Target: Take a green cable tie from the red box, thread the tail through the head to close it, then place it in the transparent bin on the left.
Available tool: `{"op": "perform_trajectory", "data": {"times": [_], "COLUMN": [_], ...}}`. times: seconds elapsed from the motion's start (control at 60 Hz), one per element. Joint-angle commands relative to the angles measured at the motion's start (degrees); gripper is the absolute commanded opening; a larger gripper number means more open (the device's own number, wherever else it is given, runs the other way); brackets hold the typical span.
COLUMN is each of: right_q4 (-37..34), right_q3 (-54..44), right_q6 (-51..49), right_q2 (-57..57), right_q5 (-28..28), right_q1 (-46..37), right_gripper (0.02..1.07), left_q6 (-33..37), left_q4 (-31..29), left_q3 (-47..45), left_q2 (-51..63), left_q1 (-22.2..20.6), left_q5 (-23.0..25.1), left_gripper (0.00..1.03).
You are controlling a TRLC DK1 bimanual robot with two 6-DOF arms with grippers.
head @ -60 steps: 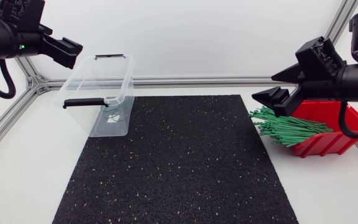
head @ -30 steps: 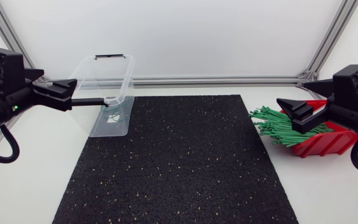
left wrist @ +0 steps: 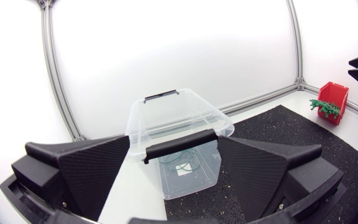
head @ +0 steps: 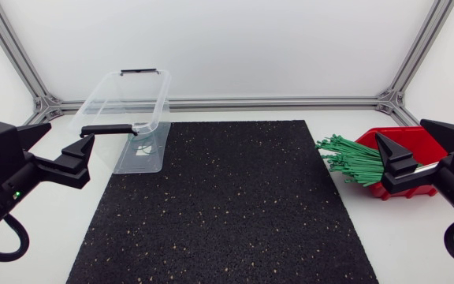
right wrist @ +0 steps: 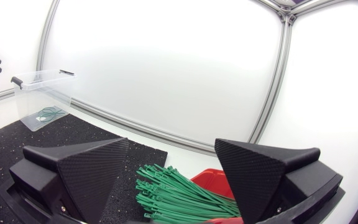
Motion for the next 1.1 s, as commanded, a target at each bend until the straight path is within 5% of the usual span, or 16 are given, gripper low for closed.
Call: {"op": "perform_trajectory", "data": {"times": [0.0,0.8,1.083], "right_q4": [0.2,-4.9,-4.9], "right_q3": [-2.7,-18.5,-18.6], "right_q6": [2.9,15.3,15.4], "right_q2": [-2.6,-25.8,-26.0], "right_q5": [1.2,10.0,10.1], "right_q1": [0.7,4.6,4.6], "right_gripper": [1.03,1.03,1.03], "left_q6": [-1.7,-8.3,-11.1], "left_q4": [1.4,-4.9,-7.8], "left_q3": [-3.2,-18.0,-22.8], "left_q2": [-2.9,-26.1,-34.5], "left_q1": [-1.1,5.3,8.3], "left_q5": [-1.1,0.7,1.6], "left_gripper": [0.99,0.99,0.99]}}
